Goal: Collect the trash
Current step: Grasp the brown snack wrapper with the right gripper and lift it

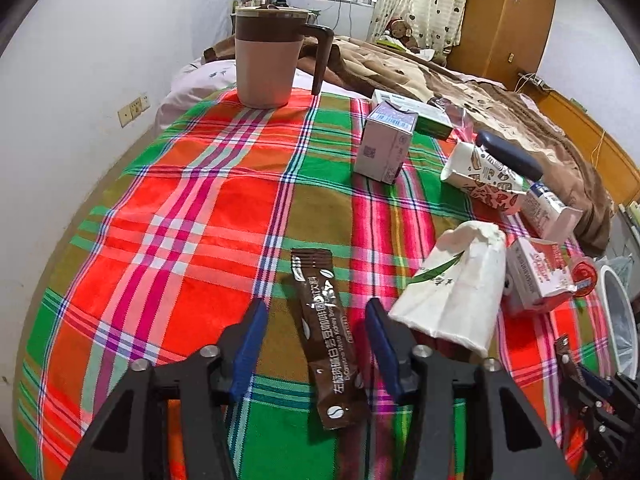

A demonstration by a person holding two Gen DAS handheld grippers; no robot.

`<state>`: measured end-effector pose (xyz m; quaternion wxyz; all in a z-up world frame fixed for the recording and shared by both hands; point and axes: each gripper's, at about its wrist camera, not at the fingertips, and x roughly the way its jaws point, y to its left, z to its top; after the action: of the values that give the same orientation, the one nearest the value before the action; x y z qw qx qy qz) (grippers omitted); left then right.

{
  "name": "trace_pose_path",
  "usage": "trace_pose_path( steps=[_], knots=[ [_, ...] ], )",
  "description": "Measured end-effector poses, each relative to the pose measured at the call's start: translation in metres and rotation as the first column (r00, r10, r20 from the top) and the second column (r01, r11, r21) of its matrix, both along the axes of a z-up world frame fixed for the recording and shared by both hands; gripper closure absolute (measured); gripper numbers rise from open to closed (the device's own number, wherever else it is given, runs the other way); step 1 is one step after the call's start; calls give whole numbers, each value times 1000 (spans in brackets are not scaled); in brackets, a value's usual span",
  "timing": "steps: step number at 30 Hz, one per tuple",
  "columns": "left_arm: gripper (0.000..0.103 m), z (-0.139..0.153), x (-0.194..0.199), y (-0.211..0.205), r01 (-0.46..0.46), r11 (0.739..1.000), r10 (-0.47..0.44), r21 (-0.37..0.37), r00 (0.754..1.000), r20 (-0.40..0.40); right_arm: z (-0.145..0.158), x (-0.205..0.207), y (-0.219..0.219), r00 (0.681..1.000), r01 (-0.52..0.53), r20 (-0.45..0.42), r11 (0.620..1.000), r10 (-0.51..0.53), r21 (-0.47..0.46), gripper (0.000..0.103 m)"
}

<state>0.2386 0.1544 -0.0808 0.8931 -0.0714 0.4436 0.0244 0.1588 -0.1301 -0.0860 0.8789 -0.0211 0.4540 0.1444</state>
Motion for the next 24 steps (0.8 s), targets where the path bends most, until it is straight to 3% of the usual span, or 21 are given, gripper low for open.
trace_pose_path(
  steps=[5, 13, 24],
  knots=[
    [81, 0, 0, 2, -4, 1000, 4, 1, 1000, 1, 0, 1, -3, 1000, 3, -4, 1000, -3, 17, 86],
    [81, 5, -11, 3, 11, 999, -10, -46, 1000, 27, 2, -1, -5, 1000, -6, -1, 999, 6, 48, 87],
    [81, 31, -44, -8, 36, 998, -31, -45, 995, 93, 16, -10, -10, 999, -10, 49, 996, 6, 84, 87]
  ],
)
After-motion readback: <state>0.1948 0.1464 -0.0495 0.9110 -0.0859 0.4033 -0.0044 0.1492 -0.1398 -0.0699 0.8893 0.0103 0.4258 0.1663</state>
